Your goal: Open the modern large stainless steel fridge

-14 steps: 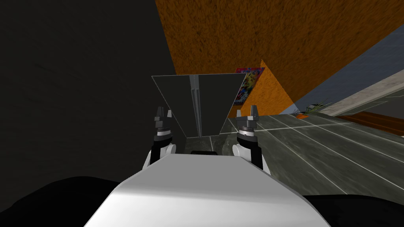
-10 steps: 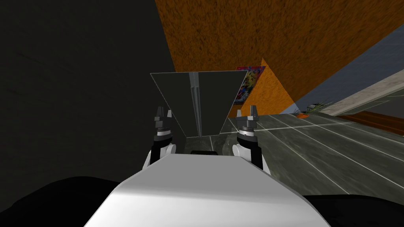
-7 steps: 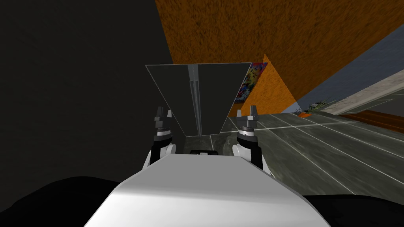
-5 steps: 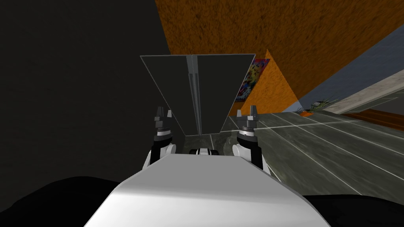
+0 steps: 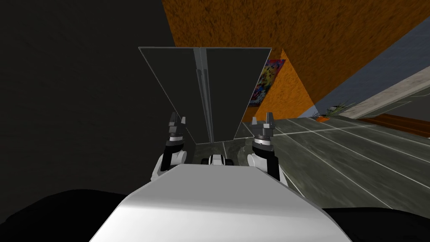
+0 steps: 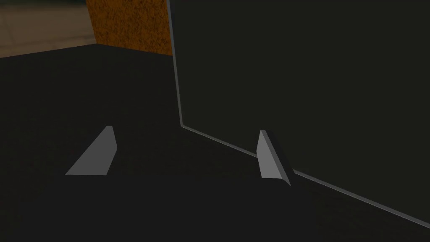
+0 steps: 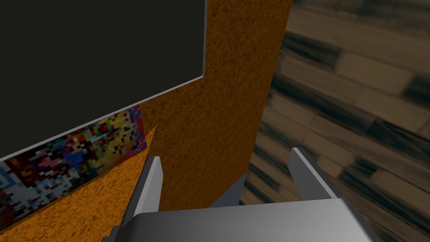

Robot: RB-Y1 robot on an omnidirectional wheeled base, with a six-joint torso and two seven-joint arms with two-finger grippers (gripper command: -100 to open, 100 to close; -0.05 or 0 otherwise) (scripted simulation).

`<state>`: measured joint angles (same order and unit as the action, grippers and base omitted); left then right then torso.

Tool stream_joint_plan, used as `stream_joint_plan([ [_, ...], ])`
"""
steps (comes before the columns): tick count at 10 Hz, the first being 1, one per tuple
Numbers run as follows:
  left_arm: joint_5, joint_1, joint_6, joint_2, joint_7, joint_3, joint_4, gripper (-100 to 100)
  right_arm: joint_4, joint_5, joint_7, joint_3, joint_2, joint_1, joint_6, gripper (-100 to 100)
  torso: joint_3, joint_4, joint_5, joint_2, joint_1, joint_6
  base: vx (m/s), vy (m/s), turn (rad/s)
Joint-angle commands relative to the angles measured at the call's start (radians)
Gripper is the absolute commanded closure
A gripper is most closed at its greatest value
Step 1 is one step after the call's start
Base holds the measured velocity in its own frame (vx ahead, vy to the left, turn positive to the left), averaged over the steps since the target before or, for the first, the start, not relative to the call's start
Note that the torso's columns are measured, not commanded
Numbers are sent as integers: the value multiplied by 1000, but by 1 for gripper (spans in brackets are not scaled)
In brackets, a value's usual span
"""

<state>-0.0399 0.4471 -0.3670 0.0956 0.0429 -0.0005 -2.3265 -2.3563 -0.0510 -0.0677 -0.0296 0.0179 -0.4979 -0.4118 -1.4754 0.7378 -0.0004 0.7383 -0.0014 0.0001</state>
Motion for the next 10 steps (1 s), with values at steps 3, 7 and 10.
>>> stream_joint_plan([
  [3, -11, -118, 122, 62, 15, 74, 74, -100, 0, 0, 0, 0, 0, 0, 0, 0, 0, 0, 0, 0, 2, 0, -39, -54, -59],
  [7, -22, -221, 225, 89, 24, 128, 130, -100, 0, 0, 0, 0, 0, 0, 0, 0, -1, 0, 0, 0, 2, 0, -31, -50, -71],
  [10, -33, -315, 320, 113, 36, 188, 192, -100, 0, 0, 0, 0, 0, 0, 0, 0, 0, 0, 0, 0, 1, 0, -32, -50, -71],
])
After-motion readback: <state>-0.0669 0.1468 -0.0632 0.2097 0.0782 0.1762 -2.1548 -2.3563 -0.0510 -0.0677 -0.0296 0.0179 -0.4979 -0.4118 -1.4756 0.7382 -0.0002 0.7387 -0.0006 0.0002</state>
